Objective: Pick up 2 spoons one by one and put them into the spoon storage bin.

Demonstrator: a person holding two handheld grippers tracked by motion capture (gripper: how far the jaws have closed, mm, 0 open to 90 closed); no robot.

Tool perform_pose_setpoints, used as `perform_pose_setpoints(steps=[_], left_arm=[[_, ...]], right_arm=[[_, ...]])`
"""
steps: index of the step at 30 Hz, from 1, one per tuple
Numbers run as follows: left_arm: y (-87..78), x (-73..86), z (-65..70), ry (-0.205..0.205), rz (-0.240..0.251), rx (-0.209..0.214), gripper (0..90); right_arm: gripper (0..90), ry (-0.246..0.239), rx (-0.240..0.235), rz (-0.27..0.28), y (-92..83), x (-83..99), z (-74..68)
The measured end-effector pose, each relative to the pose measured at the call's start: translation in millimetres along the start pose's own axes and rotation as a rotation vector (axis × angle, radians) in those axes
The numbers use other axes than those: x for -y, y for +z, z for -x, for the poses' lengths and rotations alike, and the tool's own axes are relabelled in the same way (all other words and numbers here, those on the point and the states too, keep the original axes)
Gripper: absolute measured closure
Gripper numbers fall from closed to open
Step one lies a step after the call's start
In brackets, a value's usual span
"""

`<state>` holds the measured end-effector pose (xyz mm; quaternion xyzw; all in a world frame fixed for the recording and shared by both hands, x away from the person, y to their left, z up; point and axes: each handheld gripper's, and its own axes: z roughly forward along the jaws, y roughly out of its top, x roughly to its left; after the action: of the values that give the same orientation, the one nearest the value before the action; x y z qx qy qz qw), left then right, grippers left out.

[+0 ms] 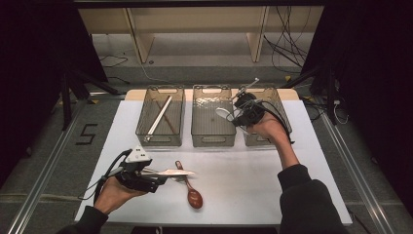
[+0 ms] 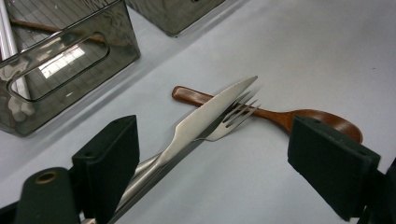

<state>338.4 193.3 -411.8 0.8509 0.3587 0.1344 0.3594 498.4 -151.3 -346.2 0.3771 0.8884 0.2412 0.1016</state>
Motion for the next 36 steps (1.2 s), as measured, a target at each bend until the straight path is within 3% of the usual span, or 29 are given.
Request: perform_pose_setpoints(steps=[11, 36], left_arm=[[0.0, 1.1, -1.1, -0.015, 0.001, -0.004, 16.2], [0.6, 1.6, -1.6, -0.005, -0.008, -0.002, 16.2]], right_arm=[[86.1, 0.013, 0.008, -0.003, 12.6, -16.6, 0.2], [86.0, 0.099, -0.001, -0.011, 36.1, -37.2, -2.6]])
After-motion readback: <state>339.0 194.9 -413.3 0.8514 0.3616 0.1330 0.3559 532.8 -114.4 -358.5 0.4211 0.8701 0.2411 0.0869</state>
